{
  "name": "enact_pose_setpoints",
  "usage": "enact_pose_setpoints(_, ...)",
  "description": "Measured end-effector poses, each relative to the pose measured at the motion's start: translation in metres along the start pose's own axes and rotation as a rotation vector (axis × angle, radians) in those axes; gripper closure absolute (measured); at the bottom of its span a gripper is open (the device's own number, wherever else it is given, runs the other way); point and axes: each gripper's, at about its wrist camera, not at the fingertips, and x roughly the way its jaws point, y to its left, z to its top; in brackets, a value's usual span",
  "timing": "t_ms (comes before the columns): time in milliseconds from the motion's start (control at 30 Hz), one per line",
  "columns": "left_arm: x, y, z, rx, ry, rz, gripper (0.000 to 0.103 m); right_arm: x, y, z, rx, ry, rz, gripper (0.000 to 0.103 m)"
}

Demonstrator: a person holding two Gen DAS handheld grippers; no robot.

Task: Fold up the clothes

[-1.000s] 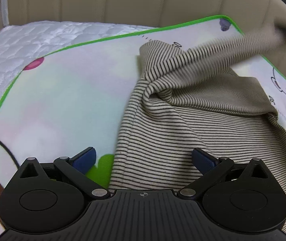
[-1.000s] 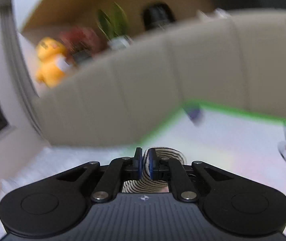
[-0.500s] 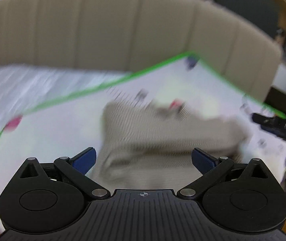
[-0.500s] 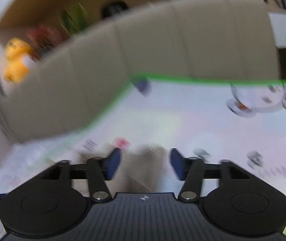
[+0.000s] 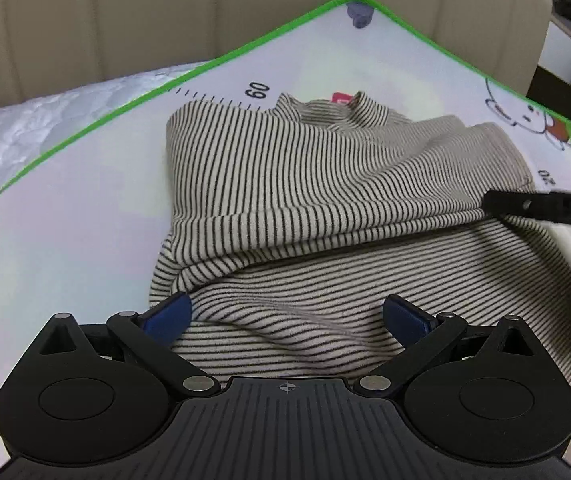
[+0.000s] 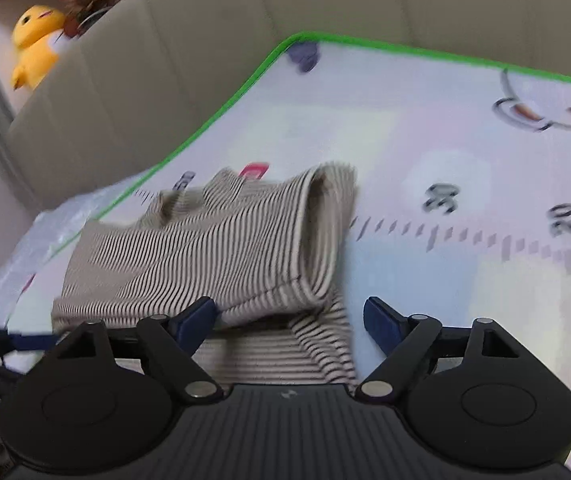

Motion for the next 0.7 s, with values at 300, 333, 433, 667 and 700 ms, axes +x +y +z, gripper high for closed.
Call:
enact_pose_setpoints(300,-0.019,0.024,0.023,-0.163,-0.064,-0.082,0.000,0.044,0.002,0.056,0.049,0.143,-0.041,0.081)
enact_pose_setpoints(333,-0.019,0.028,0.023,-0.174,-0.065,-0.079,0.000,0.054,0.007,0.056,0.028,0.184,-0.057,0.089)
enact_pose_setpoints(433,-0.019,0.039,0.024,-0.217,-0.075,-0.064,0.000,0.044,0.042,0.079,-0.075,0.111,0.031,0.099)
enact_pose_setpoints(667,-0.024,0.055,0.027,-0.299,-0.103,-0.030,0.000,-0.013,0.074,0.140,-0.129,-0.187,0.185,0.099)
enact_pose_setpoints(700,-0.024,0.056,0.027,-0.300,-0.104,-0.020,0.000,-0.007,0.067,0.134,-0.121,-0.174,0.160,0.099)
